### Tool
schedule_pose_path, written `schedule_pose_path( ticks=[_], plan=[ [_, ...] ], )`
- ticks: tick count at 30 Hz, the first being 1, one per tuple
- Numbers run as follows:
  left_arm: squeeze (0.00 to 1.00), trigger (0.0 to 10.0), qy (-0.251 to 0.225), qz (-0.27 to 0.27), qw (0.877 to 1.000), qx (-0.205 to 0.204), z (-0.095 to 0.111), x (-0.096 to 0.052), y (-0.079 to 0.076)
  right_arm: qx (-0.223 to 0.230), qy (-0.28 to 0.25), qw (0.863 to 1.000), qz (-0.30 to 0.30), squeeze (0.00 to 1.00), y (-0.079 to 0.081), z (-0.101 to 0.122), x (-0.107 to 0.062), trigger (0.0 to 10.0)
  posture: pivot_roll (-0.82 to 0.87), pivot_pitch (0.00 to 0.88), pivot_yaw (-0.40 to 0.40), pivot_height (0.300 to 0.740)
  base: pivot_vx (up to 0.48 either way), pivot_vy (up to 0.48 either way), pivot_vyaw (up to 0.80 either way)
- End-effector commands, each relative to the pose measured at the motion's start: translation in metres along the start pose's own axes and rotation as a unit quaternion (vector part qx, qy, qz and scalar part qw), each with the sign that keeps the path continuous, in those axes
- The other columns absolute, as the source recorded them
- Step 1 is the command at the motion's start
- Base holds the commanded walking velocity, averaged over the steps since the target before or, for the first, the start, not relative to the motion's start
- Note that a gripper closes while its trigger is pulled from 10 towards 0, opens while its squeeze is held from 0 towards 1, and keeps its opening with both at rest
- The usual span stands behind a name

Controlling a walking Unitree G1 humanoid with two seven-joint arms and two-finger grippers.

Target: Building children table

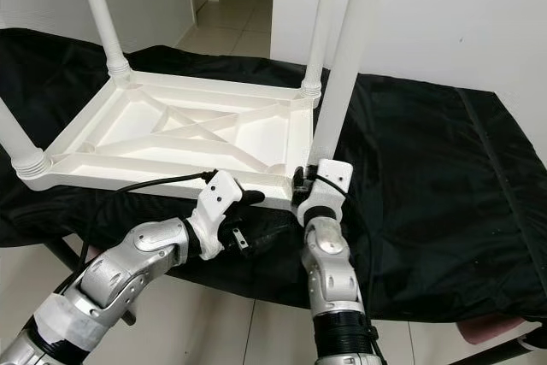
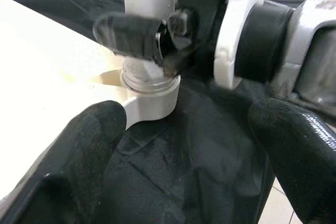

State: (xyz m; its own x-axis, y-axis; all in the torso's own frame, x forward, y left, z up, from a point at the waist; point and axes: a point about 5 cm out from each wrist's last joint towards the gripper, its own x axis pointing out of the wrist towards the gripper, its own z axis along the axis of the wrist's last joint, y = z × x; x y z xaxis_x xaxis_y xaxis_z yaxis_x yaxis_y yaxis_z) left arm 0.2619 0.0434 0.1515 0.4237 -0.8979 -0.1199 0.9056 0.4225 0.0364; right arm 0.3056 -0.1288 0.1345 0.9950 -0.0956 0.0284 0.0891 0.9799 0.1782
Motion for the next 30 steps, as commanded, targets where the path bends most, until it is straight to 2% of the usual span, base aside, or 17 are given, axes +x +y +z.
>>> schedule_pose_path(
  ticks=[1,5,6,8,9,10,13,14,17,19,23,24,25,26,29,30],
  plan=[
    [0.0,10.0,-0.001,-0.05,0.999,-0.002,0.001,-0.001,-0.006,0.022,0.014,1.0,-0.003,1.0,0.002,-0.009,-0.009,10.0,-0.05,0.0,-0.033,0.74,0.0,0.0,0.0],
    [0.0,10.0,-0.004,-0.046,0.999,-0.004,0.001,-0.001,-0.005,0.007,0.014,0.999,0.04,1.0,-0.008,-0.008,-0.009,10.0,-0.05,0.0,-0.038,0.74,0.0,0.0,0.0],
    [0.0,10.0,-0.004,-0.046,0.999,-0.004,0.001,-0.001,-0.005,0.002,0.018,0.997,0.069,0.45,-0.012,-0.008,-0.009,10.0,-0.05,0.0,-0.04,0.74,0.0,0.0,0.0],
    [0.0,10.0,-0.004,-0.046,0.999,-0.004,0.001,-0.001,-0.005,0.002,0.018,0.997,0.069,0.45,-0.012,-0.008,-0.009,10.0,-0.05,0.0,-0.04,0.74,0.0,0.0,0.0],
    [0.0,10.0,-0.005,-0.044,0.999,-0.004,0.001,-0.001,-0.005,-0.001,0.025,0.995,0.101,0.0,-0.02,-0.01,-0.008,10.0,-0.05,0.0,-0.042,0.74,0.0,0.0,0.0],
    [0.0,10.0,-0.005,-0.043,0.999,-0.005,0.001,-0.001,-0.005,-0.002,0.031,0.992,0.124,0.0,-0.026,-0.01,-0.007,10.0,-0.05,0.0,-0.041,0.74,0.0,0.0,0.0],
    [0.0,10.0,-0.007,-0.041,0.999,-0.003,0.002,0.0,-0.004,-0.052,0.035,0.978,0.201,0.0,-0.038,-0.009,-0.003,10.0,-0.05,0.0,-0.044,0.74,0.0,0.0,0.0],
    [0.0,10.0,-0.007,-0.041,0.999,-0.003,0.002,0.0,-0.004,-0.052,0.035,0.978,0.201,0.0,-0.038,-0.009,-0.003,10.0,-0.05,0.0,-0.044,0.74,0.0,0.0,0.0],
    [0.0,10.0,-0.009,-0.038,0.999,-0.001,0.004,0.0,-0.002,-0.093,0.032,0.959,0.267,0.0,-0.047,-0.001,0.008,10.0,-0.04,0.0,-0.046,0.74,0.0,0.0,0.0],
    [0.0,10.0,-0.009,-0.038,0.999,-0.001,0.004,0.0,-0.002,-0.093,0.032,0.959,0.267,0.0,-0.047,-0.001,0.008,10.0,-0.04,0.0,-0.046,0.74,0.0,0.0,0.0],
    [0.0,10.0,-0.01,-0.035,0.999,0.001,0.005,0.0,0.0,-0.103,0.027,0.949,0.296,0.0,-0.047,0.007,0.017,10.0,-0.03,0.0,-0.049,0.74,0.0,0.0,0.0],
    [0.0,10.0,-0.01,-0.033,0.999,0.003,0.005,0.0,0.0,-0.115,0.025,0.94,0.32,0.0,-0.043,0.011,0.025,10.0,-0.03,0.0,-0.051,0.74,0.0,0.0,0.0],
    [0.0,10.0,-0.01,-0.033,0.999,0.003,0.005,0.0,0.0,-0.115,0.025,0.94,0.32,0.0,-0.043,0.011,0.025,10.0,-0.03,0.0,-0.051,0.74,0.0,0.0,0.0],
    [0.0,10.0,-0.011,-0.032,0.999,0.003,0.006,0.0,0.001,-0.123,0.025,0.931,0.343,0.0,-0.039,0.015,0.031,10.0,-0.03,0.0,-0.053,0.74,0.0,0.0,0.0],
    [0.0,10.0,-0.012,-0.031,0.999,0.003,0.006,0.0,0.001,-0.131,0.027,0.925,0.357,0.0,-0.036,0.018,0.035,10.0,-0.03,0.0,-0.053,0.74,0.0,0.0,0.0],
    [0.0,10.0,-0.013,-0.03,0.999,0.004,0.007,0.001,0.001,-0.139,0.035,0.917,0.373,0.0,-0.034,0.018,0.037,10.0,-0.02,0.0,-0.057,0.74,0.0,0.0,0.0]
  ],
)
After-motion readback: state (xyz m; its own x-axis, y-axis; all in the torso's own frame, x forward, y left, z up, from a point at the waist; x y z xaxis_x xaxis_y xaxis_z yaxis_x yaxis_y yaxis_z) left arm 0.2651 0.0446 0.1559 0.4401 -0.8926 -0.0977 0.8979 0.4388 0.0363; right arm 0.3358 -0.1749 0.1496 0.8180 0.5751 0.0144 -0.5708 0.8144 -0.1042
